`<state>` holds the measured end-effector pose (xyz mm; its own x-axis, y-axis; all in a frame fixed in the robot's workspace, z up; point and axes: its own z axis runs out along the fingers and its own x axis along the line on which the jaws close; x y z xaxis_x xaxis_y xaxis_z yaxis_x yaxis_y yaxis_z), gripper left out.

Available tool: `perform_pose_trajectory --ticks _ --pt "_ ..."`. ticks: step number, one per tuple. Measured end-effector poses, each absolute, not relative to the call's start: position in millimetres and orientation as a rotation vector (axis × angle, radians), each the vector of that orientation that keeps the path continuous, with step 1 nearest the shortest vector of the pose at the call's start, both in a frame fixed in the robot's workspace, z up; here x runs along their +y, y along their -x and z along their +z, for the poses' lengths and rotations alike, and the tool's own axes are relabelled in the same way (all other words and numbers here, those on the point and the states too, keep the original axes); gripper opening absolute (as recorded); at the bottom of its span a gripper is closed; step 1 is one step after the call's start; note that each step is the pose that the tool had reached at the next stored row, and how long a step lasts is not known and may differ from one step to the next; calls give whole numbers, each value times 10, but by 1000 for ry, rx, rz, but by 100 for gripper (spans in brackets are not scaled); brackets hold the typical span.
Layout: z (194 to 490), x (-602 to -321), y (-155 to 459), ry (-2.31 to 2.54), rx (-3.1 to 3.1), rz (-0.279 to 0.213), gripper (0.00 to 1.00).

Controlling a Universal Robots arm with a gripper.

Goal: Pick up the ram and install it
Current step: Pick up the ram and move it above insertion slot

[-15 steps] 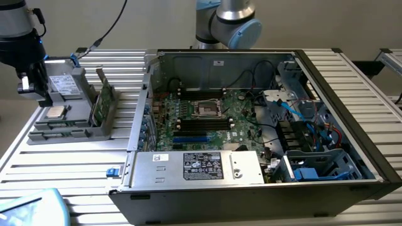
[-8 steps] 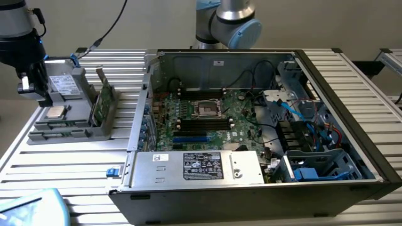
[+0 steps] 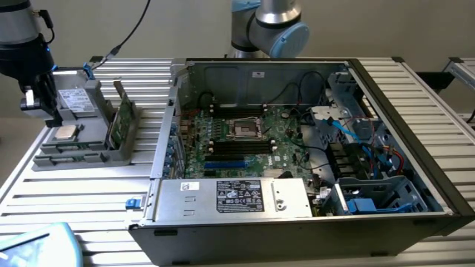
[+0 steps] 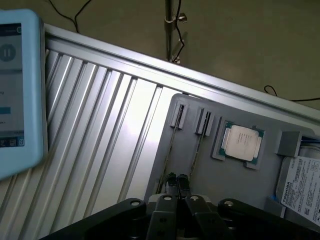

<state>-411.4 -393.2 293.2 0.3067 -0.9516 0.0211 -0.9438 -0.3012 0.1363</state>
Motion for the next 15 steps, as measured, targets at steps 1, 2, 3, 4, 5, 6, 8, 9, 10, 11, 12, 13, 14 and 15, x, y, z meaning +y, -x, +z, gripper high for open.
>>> perform_pose_trajectory --ticks 1,2,3,4,5,6,8,9,10,11,12,13,14,15 --pt "2932 -3931 4115 -2438 -1778 -96 18" --pt "2932 -3931 4115 -2438 -1778 -96 18" --pt "2932 -3931 4115 -2438 -1778 -96 25" --pt "2932 -3931 4114 -2438 -1778 -96 25" --pt "2932 -3931 4115 -2438 -1778 -96 25" --pt "2932 -3931 4115 -2438 -1778 -96 25" --pt "2932 -3931 4115 -2438 -1778 -96 25" --pt "2932 -3931 4115 -2438 -1778 -96 25" --pt "2932 -3932 4115 -2438 -1778 -96 25" --pt "2931 -3931 4115 -2438 -1778 -96 25" --pt "2931 -3931 4116 -2438 -1778 -95 25" --pt "2931 -3931 4117 -2438 -1779 -94 27" --pt "2930 -3932 4119 -2438 -1779 -93 33" --pt "2927 -3931 4124 -2439 -1781 -90 33"
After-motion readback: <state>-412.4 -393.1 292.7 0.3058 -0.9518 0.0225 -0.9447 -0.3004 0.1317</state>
